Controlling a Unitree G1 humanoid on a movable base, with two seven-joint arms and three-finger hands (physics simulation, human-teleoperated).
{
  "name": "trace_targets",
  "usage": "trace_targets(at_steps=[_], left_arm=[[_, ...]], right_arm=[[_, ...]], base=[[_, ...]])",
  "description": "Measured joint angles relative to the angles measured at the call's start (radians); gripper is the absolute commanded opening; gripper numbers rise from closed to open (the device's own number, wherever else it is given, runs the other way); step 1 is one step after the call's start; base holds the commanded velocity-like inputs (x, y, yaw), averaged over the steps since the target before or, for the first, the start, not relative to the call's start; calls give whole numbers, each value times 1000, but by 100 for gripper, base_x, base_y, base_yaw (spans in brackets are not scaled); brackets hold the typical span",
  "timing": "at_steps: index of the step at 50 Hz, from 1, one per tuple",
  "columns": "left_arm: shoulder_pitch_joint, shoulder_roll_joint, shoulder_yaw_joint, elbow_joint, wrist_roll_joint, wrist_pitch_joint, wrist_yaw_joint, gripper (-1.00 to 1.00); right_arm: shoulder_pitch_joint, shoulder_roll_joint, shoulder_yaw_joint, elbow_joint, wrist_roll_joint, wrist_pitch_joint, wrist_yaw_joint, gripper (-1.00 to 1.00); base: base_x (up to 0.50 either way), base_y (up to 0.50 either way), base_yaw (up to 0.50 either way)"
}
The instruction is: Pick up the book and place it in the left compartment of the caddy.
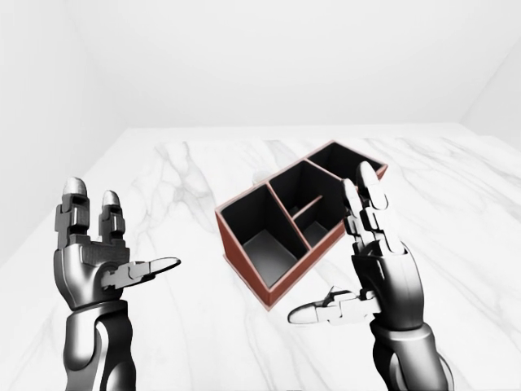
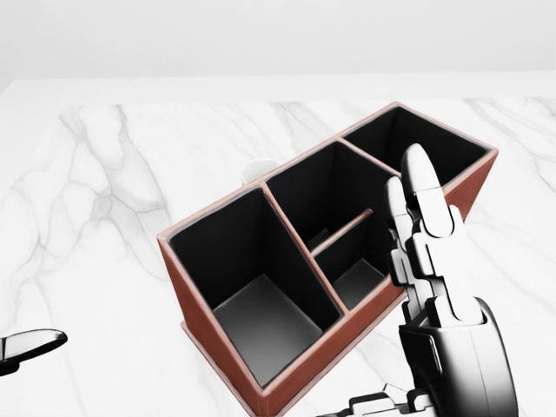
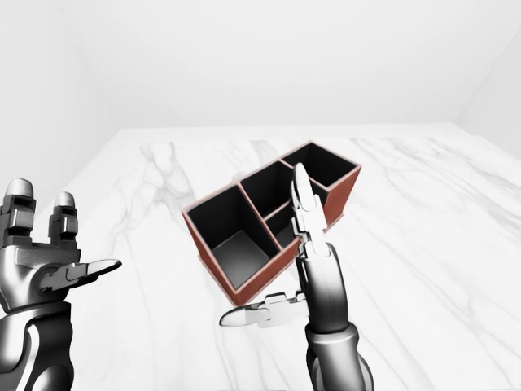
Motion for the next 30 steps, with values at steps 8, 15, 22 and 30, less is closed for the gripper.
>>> trace_targets(at_steps=[8,15,22,30], left_arm=[[-6,-1,-2,-1,1,0,0,100],[-3,-1,0,-3,0,0,0,100],[-1,-1,1,-5,-1,0,-1,100],[1,-4,0,-8,-2,0,-2,100]], right_arm=[[0,-2,2,1,-1,0,1,100],[1,2,-5,-1,4,0,1,100],[1,4,-12,-6,8,0,-2,100],[-1,3,-14,-3,-2,0,-3,100]], base=[[50,0,0],[30,1,0],[0,0,0],[0,42,0]])
